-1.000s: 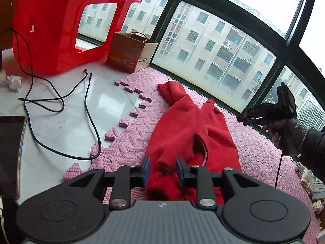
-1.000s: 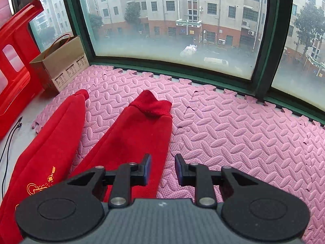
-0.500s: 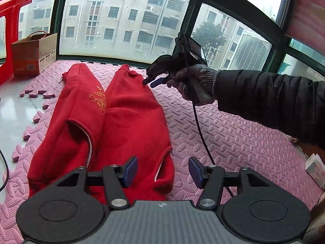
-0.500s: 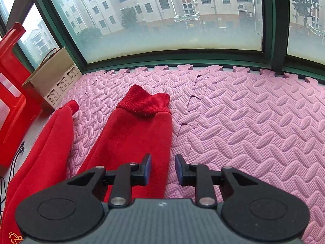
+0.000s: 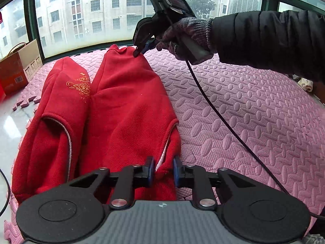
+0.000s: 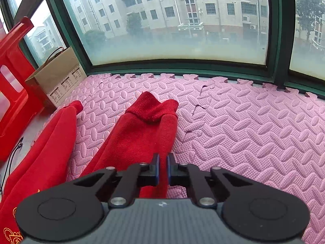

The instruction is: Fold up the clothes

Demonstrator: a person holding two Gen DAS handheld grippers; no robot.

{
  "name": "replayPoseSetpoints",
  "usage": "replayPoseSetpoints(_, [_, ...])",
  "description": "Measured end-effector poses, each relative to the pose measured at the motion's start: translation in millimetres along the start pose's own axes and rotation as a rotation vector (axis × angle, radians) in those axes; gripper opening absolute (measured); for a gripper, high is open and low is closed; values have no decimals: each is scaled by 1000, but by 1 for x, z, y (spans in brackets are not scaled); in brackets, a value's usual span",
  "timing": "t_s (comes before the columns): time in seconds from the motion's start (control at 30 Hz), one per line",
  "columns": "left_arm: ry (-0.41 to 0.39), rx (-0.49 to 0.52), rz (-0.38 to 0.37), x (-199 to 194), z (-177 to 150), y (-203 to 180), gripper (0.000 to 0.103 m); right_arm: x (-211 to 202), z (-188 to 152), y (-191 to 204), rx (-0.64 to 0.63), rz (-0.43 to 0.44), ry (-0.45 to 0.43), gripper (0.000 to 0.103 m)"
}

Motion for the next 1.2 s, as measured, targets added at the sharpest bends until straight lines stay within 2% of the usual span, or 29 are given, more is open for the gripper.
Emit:
replayPoseSetpoints(0.07, [-4,-12,-36,-5,3,0,15,-13,2,-1,-22,-21,-12,6])
replayPoseSetpoints(0.27, [2,-80,-226,-23,10,-19,14,-53,1,-14,-84,-106,-18,6])
replayPoseSetpoints(0.5, [-2,-35,-478,-51,9,-71,14,-122,-29,-51,-144,-259,5,6])
replayPoseSetpoints(0.63, [21,30,-515,-52,-3,-101,15,-149,-62,-77,-162,-351,60,6])
replayPoseSetpoints(0.73, [55,44,-500,-52,-10,-106,19,-160,-91,-94,-145,-392,108,7])
replayPoseSetpoints(0.83, [8,56,-475,-68,-7,-97,24,-174,-106,-100,-145,-413,119,8])
replayPoseSetpoints(0.9, [-45,56,-423,-77,0,-85,43,-183,-114,-103,-147,-427,125,9])
replayPoseSetpoints(0.97, [-94,38,-328,-79,8,-67,47,-191,-114,-99,-147,-400,109,12])
replayPoseSetpoints(1.03, [-111,-5,-229,-72,16,-47,50,-196,-111,-91,-150,-365,91,12])
replayPoseSetpoints(1.1, [-94,-66,-101,-55,21,-23,51,-196,-108,-78,-167,-331,85,13])
replayPoseSetpoints(1.2, [-63,-108,-6,-34,21,1,49,-182,-110,-38,-196,-204,90,19])
Point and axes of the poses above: each gripper's, at about its wrist camera, not at the fingertips, and x roughly the way its jaws point, y to its left, z to its top, the point moved 6 cm from there along x, roughly the way its jaws point, and after that the axes turned 10 degrees about -x, right-handed, at the moved point
